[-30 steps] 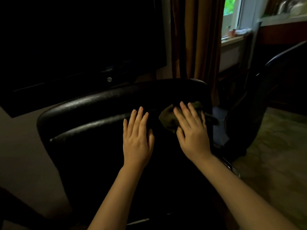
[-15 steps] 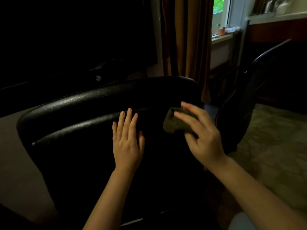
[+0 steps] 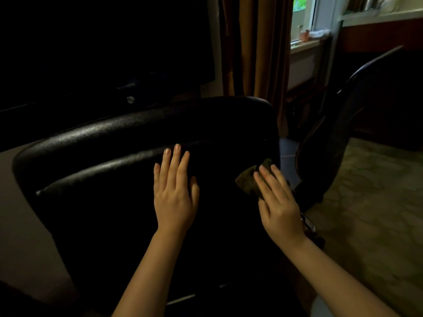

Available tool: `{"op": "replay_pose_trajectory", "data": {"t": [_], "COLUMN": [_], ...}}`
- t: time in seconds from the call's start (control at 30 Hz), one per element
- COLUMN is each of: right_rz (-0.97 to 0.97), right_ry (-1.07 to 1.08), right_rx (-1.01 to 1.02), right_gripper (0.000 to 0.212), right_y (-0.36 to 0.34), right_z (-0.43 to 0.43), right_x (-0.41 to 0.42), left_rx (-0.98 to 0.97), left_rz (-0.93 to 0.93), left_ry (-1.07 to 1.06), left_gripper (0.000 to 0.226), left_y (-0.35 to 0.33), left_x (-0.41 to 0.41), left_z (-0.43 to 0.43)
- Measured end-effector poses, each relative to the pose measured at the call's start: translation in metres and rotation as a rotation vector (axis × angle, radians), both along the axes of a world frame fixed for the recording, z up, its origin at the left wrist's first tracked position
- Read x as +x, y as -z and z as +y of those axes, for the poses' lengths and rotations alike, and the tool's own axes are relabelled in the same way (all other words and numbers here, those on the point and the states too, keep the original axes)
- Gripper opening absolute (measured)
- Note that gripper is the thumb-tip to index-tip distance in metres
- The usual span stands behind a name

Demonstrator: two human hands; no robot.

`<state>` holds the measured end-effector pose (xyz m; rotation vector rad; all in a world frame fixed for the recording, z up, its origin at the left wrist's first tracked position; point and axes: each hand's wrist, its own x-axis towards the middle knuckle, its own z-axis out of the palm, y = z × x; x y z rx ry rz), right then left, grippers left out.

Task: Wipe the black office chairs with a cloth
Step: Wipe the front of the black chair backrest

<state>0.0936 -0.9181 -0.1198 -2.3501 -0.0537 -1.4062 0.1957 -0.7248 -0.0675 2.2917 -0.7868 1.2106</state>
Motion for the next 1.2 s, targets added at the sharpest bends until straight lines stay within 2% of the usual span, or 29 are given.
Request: {"op": "replay_pose_trajectory", "data": {"t": [0.13,0.23,0.33,0.47,0.6,0.77,0.97,1.1,1.2], "right_rz": [-0.037,-0.075,-0.105,-0.134,-0.107,-0.089,-0.061,-0.038,-0.041], "right_ry": [-0.012,-0.058,-0.074,-0.035,-0.024,0.037,0.048,0.055,0.037], "right_rx": [-0.060,-0.140,-0.192,-0.147,-0.094,0.003,0.075,0.073,-0.023], "right_gripper": [0.036,0.041,0.048,0.042,0.046,0.051,0.044,0.042,0.040], "right_y": [0.025,0.023,-0.008,-0.065,-0.090,-0.048,0.009,0.029,0.028], "right_z": [-0.001,-0.015,-0.027,-0.034,-0.039,-0.024,-0.004,0.000,-0.006], "right_x": [-0.010,-0.008,0.006,0.039,0.051,0.025,-0.013,-0.029,-0.036], "left_rx": [0.019,0.028,0.037,0.051,0.056,0.062,0.049,0.063,0.067], "left_rz": [-0.001,-0.007,-0.006,-0.013,-0.029,-0.043,-0.028,-0.043,-0.049], "left_ry": [-0.011,-0.018,-0.028,-0.028,-0.028,-0.008,-0.034,-0.041,-0.043], "left_gripper": [0.050,0.051,0.052,0.053,0.053,0.052,0.053,0.053,0.052], "left_y": [0.006,0.009,0.010,0.012,0.014,0.019,0.025,0.031,0.034], "left_x": [-0.003,-0.004,-0.004,-0.004,-0.004,-0.007,-0.012,-0.013,-0.013], "left_z": [0.000,0.002,0.005,0.006,0.009,0.005,0.005,0.006,0.008]}}
